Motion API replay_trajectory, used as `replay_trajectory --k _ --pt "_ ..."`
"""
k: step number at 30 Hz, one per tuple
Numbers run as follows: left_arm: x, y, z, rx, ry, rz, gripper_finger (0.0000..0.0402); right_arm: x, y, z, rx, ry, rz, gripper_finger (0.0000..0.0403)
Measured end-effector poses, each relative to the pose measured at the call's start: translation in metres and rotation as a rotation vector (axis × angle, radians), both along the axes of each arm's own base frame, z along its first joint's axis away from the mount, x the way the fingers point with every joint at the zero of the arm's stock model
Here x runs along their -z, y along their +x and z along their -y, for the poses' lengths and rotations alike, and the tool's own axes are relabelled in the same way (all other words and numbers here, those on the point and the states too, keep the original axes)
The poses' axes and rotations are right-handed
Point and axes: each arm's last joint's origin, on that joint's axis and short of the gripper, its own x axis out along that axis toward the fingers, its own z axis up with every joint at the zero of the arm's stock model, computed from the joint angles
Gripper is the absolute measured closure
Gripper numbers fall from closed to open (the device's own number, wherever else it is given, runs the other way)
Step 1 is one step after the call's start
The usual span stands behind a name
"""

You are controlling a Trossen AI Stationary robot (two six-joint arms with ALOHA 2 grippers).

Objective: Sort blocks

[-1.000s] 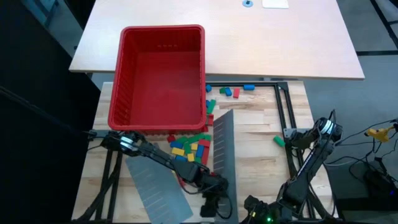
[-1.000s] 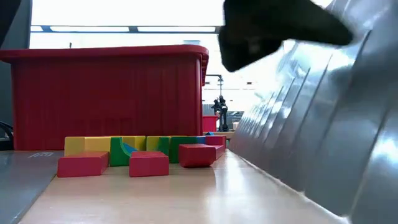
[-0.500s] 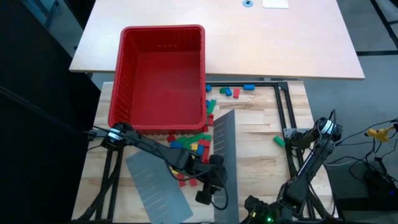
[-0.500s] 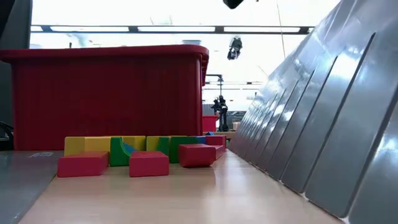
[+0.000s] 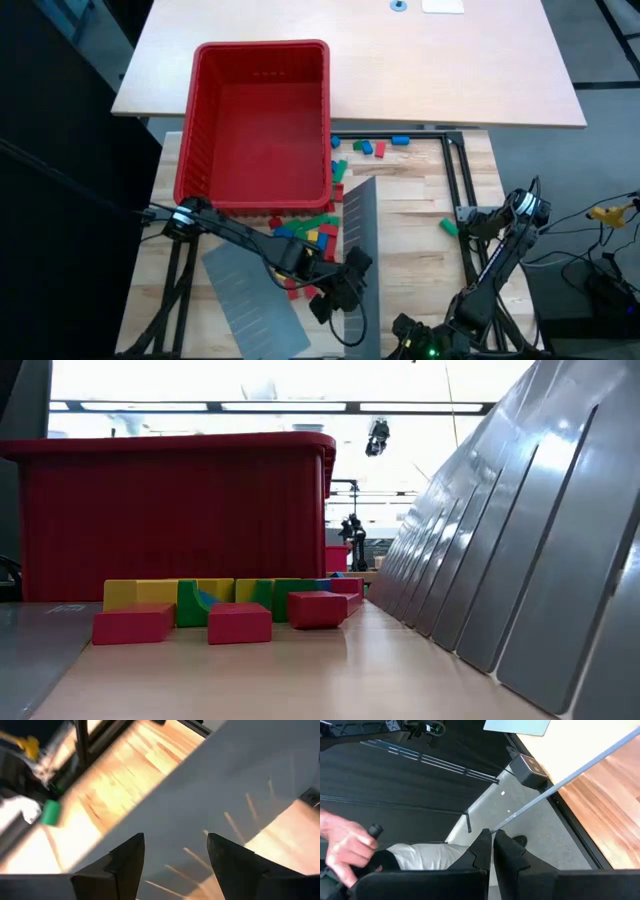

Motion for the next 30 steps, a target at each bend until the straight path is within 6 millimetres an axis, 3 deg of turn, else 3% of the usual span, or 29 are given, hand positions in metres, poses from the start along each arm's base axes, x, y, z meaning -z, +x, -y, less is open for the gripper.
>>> replay_trajectory --k 17,30 --pt "-0.009 0.002 -0.004 0.203 0.255 0.079 0.0186 -0.014 0.021 0.01 0.024 0.005 0.054 0.0403" --pt "-0.01 0.003 -0.004 0.167 0.218 0.083 0.0195 -0.007 0.021 0.016 0.034 -0.025 -0.03 0.0403"
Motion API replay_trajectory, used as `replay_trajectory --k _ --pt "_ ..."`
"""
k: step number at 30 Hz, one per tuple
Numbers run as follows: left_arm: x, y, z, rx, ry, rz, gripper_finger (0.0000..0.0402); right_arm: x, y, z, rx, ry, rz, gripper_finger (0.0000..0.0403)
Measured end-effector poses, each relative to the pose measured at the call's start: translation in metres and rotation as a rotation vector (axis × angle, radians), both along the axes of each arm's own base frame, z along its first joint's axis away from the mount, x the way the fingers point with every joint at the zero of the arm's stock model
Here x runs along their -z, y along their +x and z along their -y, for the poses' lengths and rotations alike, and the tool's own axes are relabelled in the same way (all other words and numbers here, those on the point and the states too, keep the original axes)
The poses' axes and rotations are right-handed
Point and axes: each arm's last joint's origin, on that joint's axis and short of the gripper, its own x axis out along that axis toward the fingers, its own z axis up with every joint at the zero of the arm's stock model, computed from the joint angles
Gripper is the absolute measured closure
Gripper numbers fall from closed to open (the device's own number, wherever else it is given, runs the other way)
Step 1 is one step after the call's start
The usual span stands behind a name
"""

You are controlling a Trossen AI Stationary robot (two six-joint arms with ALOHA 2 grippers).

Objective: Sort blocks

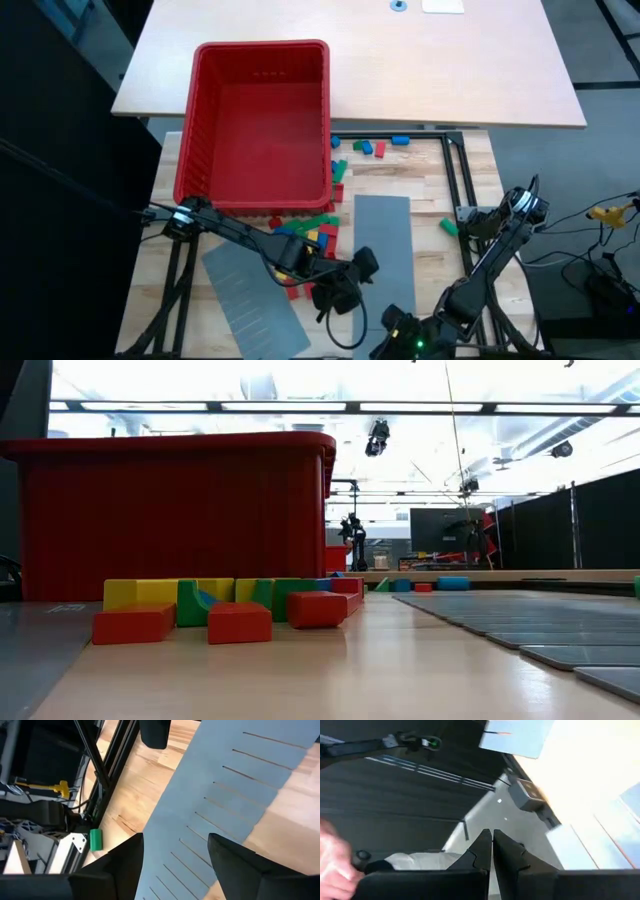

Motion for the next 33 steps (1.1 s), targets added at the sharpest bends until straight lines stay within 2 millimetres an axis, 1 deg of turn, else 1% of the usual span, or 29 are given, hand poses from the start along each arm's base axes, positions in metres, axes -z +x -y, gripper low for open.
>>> replay_trajectory --k 3,7,11,13,16,19,23,26,29,33 --pt "0.004 0.0 0.0 -0.017 -0.014 -0.015 0.0198 0.01 -0.011 0.001 0.03 -0.036 -0.106 0.0403" --pt "0.011 -0.002 0.001 -0.035 -0.052 -0.047 0.0194 0.026 -0.033 0.0 0.085 -0.056 -0.248 0.0403" --pt "0.02 -0.002 0.003 -0.051 -0.083 -0.066 0.0191 0.042 -0.055 -0.008 0.137 0.01 -0.302 0.0402" --pt "0.024 -0.002 0.004 -0.051 -0.098 -0.07 0.0192 0.048 -0.065 -0.013 0.164 0.065 -0.307 0.0393" --pt "0.026 -0.002 0.006 -0.05 -0.129 -0.075 0.0197 0.055 -0.079 -0.021 0.186 0.167 -0.315 0.0363" --pt "0.028 0.0 0.007 -0.057 -0.144 -0.065 0.0201 0.062 -0.089 -0.025 0.194 0.242 -0.33 0.0319" --pt "0.028 0.002 0.008 -0.061 -0.169 -0.052 0.0203 0.069 -0.096 -0.025 0.186 0.26 -0.368 0.0257" --pt "0.03 0.003 0.009 -0.077 -0.198 -0.061 0.0203 0.072 -0.098 -0.025 0.152 0.26 -0.42 0.022" --pt "0.031 0.003 0.01 -0.085 -0.208 -0.068 0.0203 0.076 -0.1 -0.024 0.118 0.258 -0.474 0.0198" --pt "0.031 0.003 0.01 -0.097 -0.223 -0.068 0.0203 0.087 -0.101 -0.025 0.122 0.253 -0.514 0.0188"
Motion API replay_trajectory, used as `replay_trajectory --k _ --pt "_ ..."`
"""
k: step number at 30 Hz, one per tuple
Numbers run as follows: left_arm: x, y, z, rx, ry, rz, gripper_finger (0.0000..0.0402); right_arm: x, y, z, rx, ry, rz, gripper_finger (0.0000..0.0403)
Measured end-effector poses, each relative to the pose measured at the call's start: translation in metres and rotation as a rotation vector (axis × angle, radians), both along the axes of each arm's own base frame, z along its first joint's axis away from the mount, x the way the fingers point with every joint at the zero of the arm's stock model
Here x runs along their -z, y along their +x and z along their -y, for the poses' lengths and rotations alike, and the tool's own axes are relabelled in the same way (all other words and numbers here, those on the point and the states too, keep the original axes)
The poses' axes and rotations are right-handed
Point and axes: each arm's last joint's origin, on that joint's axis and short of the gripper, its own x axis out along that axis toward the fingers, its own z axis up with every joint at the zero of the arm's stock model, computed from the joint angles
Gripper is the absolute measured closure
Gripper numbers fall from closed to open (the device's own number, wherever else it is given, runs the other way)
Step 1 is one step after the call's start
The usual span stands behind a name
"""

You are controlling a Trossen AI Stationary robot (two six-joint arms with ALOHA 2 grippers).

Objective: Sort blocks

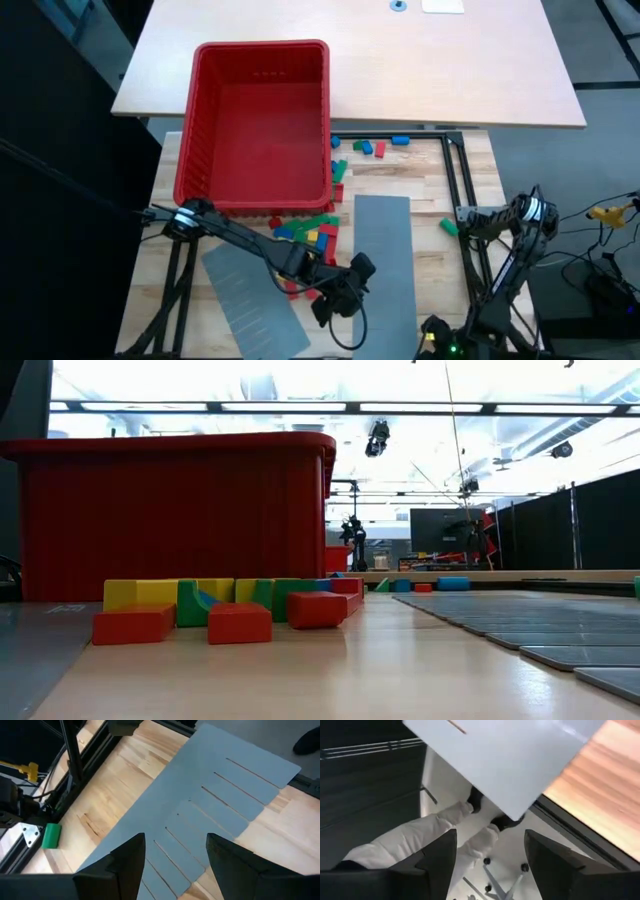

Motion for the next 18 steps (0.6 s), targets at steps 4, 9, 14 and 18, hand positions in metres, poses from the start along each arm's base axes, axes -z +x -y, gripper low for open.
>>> replay_trajectory --k 4,9,14,18 --pt "0.0 0.0 0.0 -0.005 -0.006 0.003 0.0203 0.012 0.003 -0.007 -0.015 0.016 -0.011 0.0192" --pt "0.0 0.0 0.0 -0.018 -0.018 -0.001 0.0204 0.029 0.007 -0.014 0.001 0.028 -0.016 0.0194" --pt "0.0 0.0 0.0 -0.018 -0.019 -0.001 0.021 0.04 0.01 -0.014 0.009 0.007 -0.034 0.0194" --pt "0.0 0.0 0.0 -0.019 -0.02 -0.001 0.0216 0.044 0.011 -0.015 0.007 0.002 -0.044 0.0194"
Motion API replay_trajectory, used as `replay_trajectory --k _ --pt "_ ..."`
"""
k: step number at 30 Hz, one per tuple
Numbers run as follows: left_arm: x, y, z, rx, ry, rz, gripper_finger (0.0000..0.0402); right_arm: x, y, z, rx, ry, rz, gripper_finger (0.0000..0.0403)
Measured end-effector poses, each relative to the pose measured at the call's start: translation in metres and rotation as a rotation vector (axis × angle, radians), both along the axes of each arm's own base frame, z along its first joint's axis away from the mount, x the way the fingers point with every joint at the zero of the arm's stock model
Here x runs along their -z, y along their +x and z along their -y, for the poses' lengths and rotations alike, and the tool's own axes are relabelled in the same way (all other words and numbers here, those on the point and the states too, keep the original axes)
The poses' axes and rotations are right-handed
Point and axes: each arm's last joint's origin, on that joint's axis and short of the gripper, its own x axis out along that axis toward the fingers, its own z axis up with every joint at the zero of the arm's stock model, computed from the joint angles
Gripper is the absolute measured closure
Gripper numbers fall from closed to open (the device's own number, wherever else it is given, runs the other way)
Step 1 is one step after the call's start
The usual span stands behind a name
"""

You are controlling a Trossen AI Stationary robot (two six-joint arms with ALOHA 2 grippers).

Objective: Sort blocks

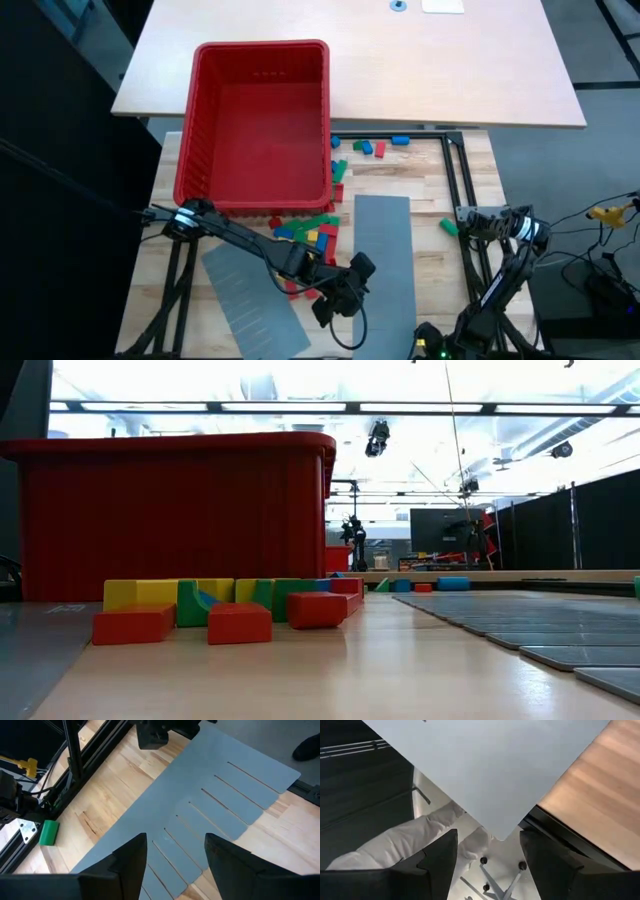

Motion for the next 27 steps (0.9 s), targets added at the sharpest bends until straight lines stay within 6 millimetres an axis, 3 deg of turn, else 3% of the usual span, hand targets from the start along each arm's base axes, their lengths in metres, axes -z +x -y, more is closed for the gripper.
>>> replay_trajectory --k 14,27 --pt "0.0 0.0 0.0 -0.001 -0.007 -0.003 0.0219 0.02 0.01 -0.004 0.032 0.005 0.014 0.0195" --pt "0.0 0.0 0.0 -0.011 -0.018 -0.007 0.0223 0.022 0.016 -0.001 0.121 -0.039 0.11 0.0208"
